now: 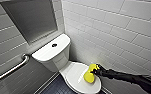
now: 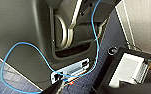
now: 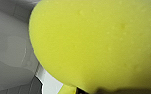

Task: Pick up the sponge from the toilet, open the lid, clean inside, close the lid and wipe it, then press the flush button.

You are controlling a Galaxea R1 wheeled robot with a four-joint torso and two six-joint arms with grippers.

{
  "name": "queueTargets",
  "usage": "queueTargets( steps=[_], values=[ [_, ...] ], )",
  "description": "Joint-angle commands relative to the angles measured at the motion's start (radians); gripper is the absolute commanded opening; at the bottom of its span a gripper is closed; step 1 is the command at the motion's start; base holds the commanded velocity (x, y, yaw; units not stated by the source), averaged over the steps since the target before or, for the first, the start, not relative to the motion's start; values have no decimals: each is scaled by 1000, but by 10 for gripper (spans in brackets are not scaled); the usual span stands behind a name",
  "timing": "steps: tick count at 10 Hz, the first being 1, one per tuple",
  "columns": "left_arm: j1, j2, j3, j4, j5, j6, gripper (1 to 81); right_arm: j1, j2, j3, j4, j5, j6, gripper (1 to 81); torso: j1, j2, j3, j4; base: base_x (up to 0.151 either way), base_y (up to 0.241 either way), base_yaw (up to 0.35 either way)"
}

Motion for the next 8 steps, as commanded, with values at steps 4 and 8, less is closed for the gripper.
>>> queueTargets(
  steps=[4,8],
  values=[
    [28,-8,12,7,51,3,811,165,61,-28,9,-2,5,10,0,1,-46,0,0,0,0],
    [38,-4,-10,7,51,0,811,156,212,-216,13,47,5,10,1,1,-46,0,0,0,0]
  ],
)
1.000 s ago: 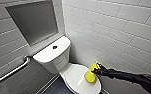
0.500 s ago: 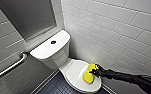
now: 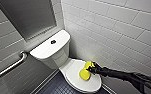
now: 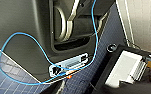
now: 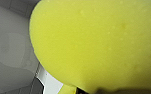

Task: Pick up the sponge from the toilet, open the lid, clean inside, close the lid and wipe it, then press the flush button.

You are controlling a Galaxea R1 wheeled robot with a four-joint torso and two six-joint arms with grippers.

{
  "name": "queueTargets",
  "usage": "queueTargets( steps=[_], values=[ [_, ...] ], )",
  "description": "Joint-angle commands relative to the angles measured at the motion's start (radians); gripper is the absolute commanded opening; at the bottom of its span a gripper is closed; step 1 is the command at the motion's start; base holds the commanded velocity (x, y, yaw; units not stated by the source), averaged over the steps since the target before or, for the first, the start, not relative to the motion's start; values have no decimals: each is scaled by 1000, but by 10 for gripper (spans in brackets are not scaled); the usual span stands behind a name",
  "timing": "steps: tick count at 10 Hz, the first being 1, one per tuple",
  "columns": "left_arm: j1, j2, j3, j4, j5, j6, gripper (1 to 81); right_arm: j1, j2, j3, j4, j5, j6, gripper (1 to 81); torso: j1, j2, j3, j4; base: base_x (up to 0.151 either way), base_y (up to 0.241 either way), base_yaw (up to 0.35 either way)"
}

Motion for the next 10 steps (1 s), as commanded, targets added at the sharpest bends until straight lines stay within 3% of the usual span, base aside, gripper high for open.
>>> queueTargets(
  steps=[1,3,4,8,9,10],
  values=[
    [46,-6,-10,1,55,0,811,130,63,-59,14,15,4,10,0,0,0,0,0,0,0],
    [49,-6,-10,1,54,0,811,137,65,-62,16,24,4,10,0,0,0,0,0,0,0],
    [51,-5,-10,1,54,0,811,142,69,-67,17,37,6,10,64,-100,0,0,0,0,0],
    [60,-5,-12,-7,54,0,811,125,94,-151,28,88,36,10,121,-193,0,0,0,0,0],
    [60,-5,-12,-7,54,0,811,108,100,-173,31,107,57,10,80,-131,0,0,0,0,0],
    [60,-2,-12,-7,54,0,811,84,100,-200,31,136,105,10,103,-167,0,0,0,0,0]
  ],
)
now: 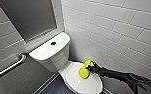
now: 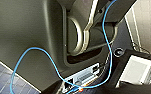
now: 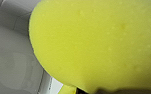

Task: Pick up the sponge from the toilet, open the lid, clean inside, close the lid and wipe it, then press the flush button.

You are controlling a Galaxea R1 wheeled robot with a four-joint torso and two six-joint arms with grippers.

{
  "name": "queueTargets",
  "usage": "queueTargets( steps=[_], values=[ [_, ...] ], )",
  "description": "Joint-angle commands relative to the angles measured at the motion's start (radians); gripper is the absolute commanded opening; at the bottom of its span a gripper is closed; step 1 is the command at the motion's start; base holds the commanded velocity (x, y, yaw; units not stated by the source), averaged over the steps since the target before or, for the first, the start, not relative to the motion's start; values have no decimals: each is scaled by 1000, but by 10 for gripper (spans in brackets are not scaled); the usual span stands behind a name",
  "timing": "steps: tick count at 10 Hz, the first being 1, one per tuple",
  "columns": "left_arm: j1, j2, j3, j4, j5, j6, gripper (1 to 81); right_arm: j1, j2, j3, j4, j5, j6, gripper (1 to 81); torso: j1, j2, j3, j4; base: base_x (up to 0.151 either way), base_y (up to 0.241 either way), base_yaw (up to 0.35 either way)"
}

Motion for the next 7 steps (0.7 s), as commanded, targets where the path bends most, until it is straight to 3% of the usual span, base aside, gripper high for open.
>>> queueTargets(
  steps=[1,2,5,7],
  values=[
    [42,-10,19,0,56,2,811,69,14,-78,29,89,151,10,-1,2,0,0,0,0,0],
    [45,-10,19,0,56,2,811,40,12,-112,30,123,225,10,3,-4,0,0,0,0,0],
    [45,-6,20,1,54,4,811,-14,-17,-126,38,151,357,10,8,-10,0,0,0,0,0],
    [47,-1,19,3,53,4,811,-64,-85,-50,31,197,357,10,8,-10,0,0,0,0,0]
  ],
)
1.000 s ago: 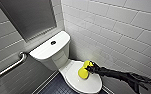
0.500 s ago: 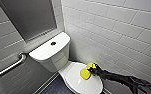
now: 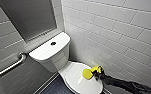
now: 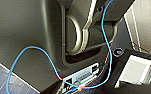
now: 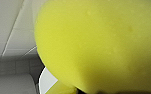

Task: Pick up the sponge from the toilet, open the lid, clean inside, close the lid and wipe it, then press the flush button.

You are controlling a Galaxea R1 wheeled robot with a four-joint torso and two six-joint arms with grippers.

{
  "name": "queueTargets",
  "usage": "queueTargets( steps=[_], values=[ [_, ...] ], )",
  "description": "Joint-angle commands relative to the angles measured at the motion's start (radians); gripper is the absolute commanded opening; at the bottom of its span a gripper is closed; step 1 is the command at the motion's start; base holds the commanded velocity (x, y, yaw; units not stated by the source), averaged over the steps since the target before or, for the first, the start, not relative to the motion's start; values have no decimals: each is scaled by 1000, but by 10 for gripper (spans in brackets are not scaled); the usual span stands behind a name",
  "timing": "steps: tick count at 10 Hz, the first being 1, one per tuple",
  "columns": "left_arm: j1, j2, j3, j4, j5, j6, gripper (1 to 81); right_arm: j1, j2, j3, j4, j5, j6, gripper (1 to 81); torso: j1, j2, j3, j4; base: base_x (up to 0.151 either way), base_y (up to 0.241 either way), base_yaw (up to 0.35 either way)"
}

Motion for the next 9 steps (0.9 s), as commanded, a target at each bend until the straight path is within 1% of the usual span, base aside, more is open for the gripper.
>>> queueTargets(
  steps=[1,3,5,8,9],
  values=[
    [40,-8,20,3,47,5,811,39,-123,165,-5,-25,-5,10,0,0,0,0,0,0,0],
    [40,-2,20,8,47,7,811,17,-261,343,-9,-33,-5,10,0,0,0,0,0,0,0],
    [40,1,20,10,47,7,811,-2,-388,473,-5,-34,-5,10,0,0,0,0,0,0,0],
    [40,-3,24,11,46,7,811,-67,-520,570,-10,-25,-12,10,0,0,0,0,0,0,0],
    [40,-3,26,11,46,7,811,-94,-562,615,-24,-30,-14,10,0,0,0,0,0,0,0]
  ],
)
